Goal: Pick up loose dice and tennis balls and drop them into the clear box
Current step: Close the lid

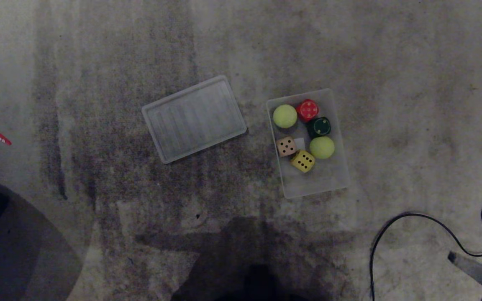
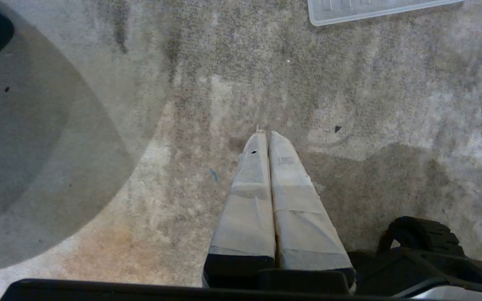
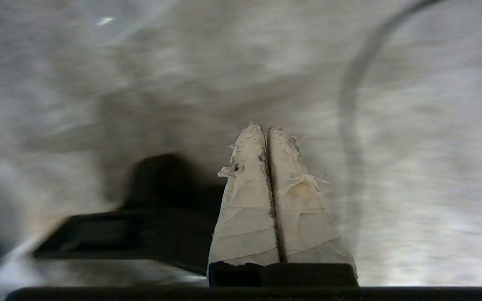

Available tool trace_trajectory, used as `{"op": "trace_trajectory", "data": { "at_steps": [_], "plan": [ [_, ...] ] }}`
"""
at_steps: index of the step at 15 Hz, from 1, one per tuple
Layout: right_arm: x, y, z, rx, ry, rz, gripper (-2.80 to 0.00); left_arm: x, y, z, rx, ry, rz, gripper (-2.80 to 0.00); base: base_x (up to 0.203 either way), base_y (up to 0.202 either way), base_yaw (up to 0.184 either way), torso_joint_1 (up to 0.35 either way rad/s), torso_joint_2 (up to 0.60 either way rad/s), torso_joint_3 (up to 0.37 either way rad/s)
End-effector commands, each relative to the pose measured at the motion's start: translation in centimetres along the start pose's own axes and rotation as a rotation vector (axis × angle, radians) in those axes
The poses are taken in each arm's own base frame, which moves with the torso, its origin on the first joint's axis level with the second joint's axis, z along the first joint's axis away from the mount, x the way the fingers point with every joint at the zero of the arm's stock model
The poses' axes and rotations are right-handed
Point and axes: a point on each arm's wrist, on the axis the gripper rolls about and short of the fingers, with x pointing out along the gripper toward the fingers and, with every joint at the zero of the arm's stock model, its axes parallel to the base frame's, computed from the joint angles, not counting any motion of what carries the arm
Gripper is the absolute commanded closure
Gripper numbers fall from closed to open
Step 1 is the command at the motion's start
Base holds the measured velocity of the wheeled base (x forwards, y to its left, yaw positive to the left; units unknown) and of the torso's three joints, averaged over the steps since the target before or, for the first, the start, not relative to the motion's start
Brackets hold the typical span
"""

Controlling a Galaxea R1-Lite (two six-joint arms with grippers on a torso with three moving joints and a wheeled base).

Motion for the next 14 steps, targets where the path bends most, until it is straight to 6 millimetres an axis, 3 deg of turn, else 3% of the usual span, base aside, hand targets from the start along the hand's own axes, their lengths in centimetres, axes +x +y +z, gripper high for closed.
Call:
{"op": "trace_trajectory", "data": {
  "at_steps": [1, 9, 14],
  "plan": [
    [-2.3, -0.7, -0.9, -0.011, -0.126, -0.047, 0.00, 0.0, 0.0, 0.0, -0.001, 0.000, 0.000, 0.00, 0.000, 0.000, 0.000, 0.000, 0.00, 0.000],
    [-7.9, -2.0, -6.6, -0.242, -0.291, -0.099, 0.00, 0.0, 0.0, 0.0, -0.001, -0.001, 0.000, 0.00, 0.000, 0.000, 0.000, 0.000, 0.00, 0.000],
    [-8.3, -2.1, -7.2, -0.307, -0.347, -0.078, 0.00, 0.0, 0.0, 0.0, -0.001, -0.001, 0.001, 0.00, 0.000, 0.000, 0.000, 0.000, 0.00, 0.000]
  ]
}}
